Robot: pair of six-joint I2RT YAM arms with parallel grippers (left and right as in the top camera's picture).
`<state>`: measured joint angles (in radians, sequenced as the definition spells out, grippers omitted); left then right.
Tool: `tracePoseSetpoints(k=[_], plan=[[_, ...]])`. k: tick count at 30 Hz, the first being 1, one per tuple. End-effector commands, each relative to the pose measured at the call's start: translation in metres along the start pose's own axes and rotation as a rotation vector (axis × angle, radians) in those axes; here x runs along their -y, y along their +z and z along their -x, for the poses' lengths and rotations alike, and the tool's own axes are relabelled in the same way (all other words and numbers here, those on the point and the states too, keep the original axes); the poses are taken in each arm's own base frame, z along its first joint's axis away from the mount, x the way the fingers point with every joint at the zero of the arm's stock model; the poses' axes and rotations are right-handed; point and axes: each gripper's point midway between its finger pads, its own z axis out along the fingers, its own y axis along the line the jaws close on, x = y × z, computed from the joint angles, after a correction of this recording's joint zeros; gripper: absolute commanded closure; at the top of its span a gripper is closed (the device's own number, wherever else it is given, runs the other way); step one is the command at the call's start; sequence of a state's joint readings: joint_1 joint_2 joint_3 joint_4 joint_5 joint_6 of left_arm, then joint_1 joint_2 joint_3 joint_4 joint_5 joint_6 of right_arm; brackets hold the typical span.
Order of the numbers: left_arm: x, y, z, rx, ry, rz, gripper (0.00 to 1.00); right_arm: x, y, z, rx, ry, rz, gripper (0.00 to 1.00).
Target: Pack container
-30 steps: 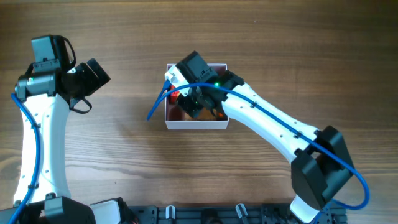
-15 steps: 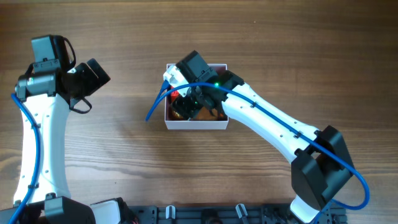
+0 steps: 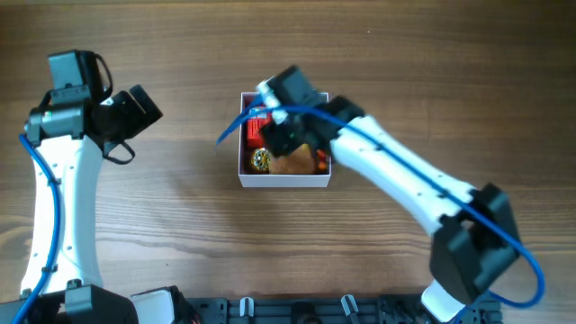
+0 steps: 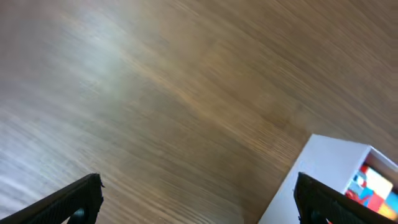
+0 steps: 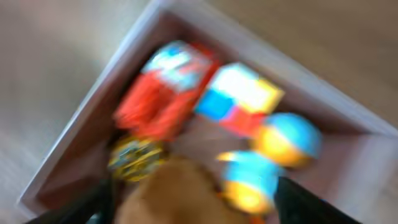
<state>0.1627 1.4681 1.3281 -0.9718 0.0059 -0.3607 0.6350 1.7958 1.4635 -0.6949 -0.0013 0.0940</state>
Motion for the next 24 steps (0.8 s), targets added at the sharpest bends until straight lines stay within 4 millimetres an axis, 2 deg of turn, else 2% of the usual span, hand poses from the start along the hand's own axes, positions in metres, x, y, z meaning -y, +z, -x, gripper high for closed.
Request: tracePoseSetpoints(k=[1, 2, 3, 5, 6, 7, 8, 10, 11, 13, 15, 19, 22, 24], plan=[[0.037, -0.001, -0.009, 0.01, 0.193, -0.057, 0.0, 0.092, -0.101, 0.049, 0.263, 0.332, -0.122, 0.07], [0.046, -0.001, -0.012, 0.017, 0.232, -0.065, 0.0, 0.113, -0.113, 0.045, 0.272, 0.371, -0.151, 0.0], [0.056, -0.002, -0.015, 0.032, 0.268, -0.07, 0.0, 0.144, -0.125, 0.031, 0.257, 0.431, -0.201, 0.0], [0.065, -0.003, -0.014, 0.048, 0.285, -0.085, 0.0, 0.17, -0.131, 0.018, 0.24, 0.484, -0.246, 0.0], [0.07, -0.004, -0.013, 0.059, 0.293, -0.096, 0.0, 0.183, -0.134, 0.013, 0.237, 0.51, -0.274, 0.12], [0.072, -0.004, -0.015, 0.058, 0.297, -0.099, 0.0, 0.197, -0.137, 0.008, 0.229, 0.486, -0.3, 0.28], [0.072, -0.004, -0.015, 0.058, 0.298, -0.099, 0.0, 0.203, -0.138, 0.004, 0.21, 0.435, -0.301, 0.28], [0.073, -0.004, -0.013, 0.065, 0.303, -0.101, 0.0, 0.209, -0.139, -0.009, 0.159, 0.362, -0.306, 0.22], [0.069, -0.003, -0.015, 0.054, 0.327, -0.092, 0.0, 0.215, -0.14, -0.02, 0.123, 0.38, -0.316, 0.13], [0.063, -0.004, -0.023, 0.018, 0.327, -0.078, 0.0, 0.219, -0.144, -0.033, 0.098, 0.444, -0.327, 0.05], [0.06, -0.009, -0.027, 0.01, 0.329, -0.075, 0.0, 0.219, -0.156, -0.04, 0.116, 0.494, -0.335, 0.04], [0.058, -0.038, -0.038, 0.064, 0.322, -0.142, 0.0, 0.21, -0.194, -0.059, 0.206, 0.549, -0.394, 0.02], [0.049, -0.057, -0.054, 0.11, 0.321, -0.186, 0.0, 0.194, -0.203, -0.087, 0.24, 0.584, -0.393, 0.03], [0.039, -0.067, -0.067, 0.155, 0.313, -0.208, 0.0, 0.184, -0.203, -0.114, 0.257, 0.612, -0.398, 0.02]])
